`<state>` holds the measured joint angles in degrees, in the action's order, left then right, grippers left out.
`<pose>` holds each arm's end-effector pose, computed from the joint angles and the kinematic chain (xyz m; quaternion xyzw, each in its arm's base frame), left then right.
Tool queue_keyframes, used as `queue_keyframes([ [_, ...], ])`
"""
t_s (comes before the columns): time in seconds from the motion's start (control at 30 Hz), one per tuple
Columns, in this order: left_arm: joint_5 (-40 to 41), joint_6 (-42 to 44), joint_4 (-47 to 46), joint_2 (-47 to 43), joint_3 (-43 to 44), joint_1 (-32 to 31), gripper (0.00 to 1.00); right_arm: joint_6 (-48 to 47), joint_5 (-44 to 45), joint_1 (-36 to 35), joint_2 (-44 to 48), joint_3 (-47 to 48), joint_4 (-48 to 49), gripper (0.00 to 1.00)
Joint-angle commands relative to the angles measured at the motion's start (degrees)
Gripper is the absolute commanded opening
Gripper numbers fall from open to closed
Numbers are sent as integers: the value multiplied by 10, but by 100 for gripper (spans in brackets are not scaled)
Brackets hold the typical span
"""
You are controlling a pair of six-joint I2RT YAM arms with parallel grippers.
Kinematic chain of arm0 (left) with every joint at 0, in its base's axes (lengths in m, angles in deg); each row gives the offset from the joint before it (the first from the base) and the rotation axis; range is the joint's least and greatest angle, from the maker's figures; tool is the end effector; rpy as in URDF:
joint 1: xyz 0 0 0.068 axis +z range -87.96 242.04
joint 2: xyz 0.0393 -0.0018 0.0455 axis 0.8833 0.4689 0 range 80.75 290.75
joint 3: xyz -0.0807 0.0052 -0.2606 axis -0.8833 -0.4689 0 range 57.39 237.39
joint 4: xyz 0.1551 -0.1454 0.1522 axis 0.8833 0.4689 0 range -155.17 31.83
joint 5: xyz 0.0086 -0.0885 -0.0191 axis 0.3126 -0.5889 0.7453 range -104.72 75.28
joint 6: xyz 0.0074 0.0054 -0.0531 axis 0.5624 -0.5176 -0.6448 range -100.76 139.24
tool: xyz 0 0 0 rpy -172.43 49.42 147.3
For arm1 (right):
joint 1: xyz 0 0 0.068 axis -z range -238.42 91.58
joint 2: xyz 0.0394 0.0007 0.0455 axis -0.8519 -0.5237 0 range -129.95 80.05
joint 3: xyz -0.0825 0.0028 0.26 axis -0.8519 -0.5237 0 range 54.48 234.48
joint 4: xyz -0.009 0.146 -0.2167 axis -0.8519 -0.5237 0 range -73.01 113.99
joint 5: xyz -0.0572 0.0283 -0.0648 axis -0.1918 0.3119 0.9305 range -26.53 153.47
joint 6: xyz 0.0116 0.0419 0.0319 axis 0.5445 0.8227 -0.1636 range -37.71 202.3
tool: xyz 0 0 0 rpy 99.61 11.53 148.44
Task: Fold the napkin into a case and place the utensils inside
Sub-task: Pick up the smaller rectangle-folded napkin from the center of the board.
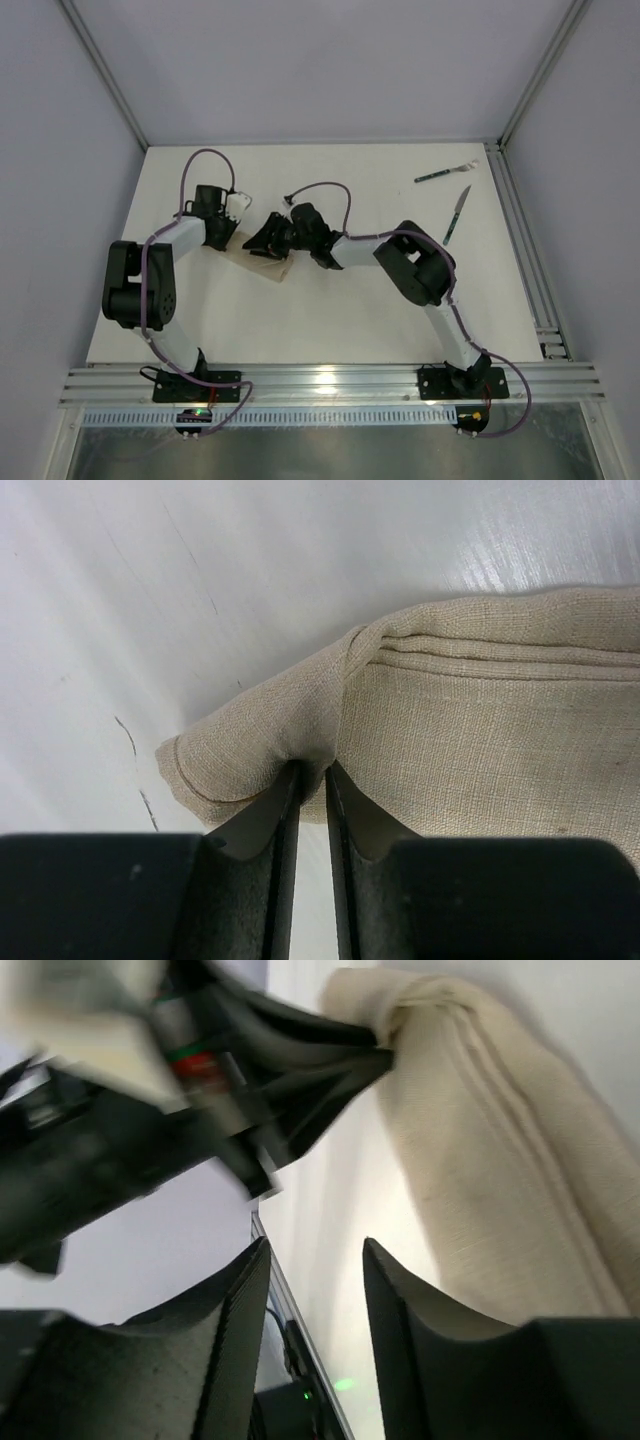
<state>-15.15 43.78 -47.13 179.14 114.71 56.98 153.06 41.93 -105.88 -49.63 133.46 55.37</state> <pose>0.3377 -0.0302 0.1650 0.2472 0.9317 0.0415 0.2631 0.3225 0.3708 0.1295 0.0560 0.8067 0.5659 0.1609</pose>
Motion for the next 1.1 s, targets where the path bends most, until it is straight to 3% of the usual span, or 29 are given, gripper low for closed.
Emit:
queue_keyframes([
  [0.0, 10, 10, 4, 27, -1, 10, 17, -216, -38, 22, 116, -10, -66, 48],
  [0.2, 11, 15, 6, 36, 6, 10, 7, -442, -61, 79, 103, 61, -305, 56],
  [0.33, 12, 17, 6, 38, 5, 10, 5, -498, -107, 91, 0, 217, -415, 59],
  [0.4, 12, 16, 6, 37, 4, 10, 4, -505, -119, 86, -58, 262, -448, 60],
  [0.63, 9, 24, 9, 38, 1, 10, 3, -484, -129, 66, -132, 352, -476, 61],
  [0.93, 6, 20, 17, 45, 14, 10, 3, -463, -184, 41, -190, 393, -536, 60],
  [1.0, 6, 20, 16, 42, 12, 10, 3, -448, -190, 40, -195, 392, -525, 56],
  [1.07, 6, 19, 16, 40, 10, 10, 3, -434, -192, 40, -199, 392, -505, 47],
])
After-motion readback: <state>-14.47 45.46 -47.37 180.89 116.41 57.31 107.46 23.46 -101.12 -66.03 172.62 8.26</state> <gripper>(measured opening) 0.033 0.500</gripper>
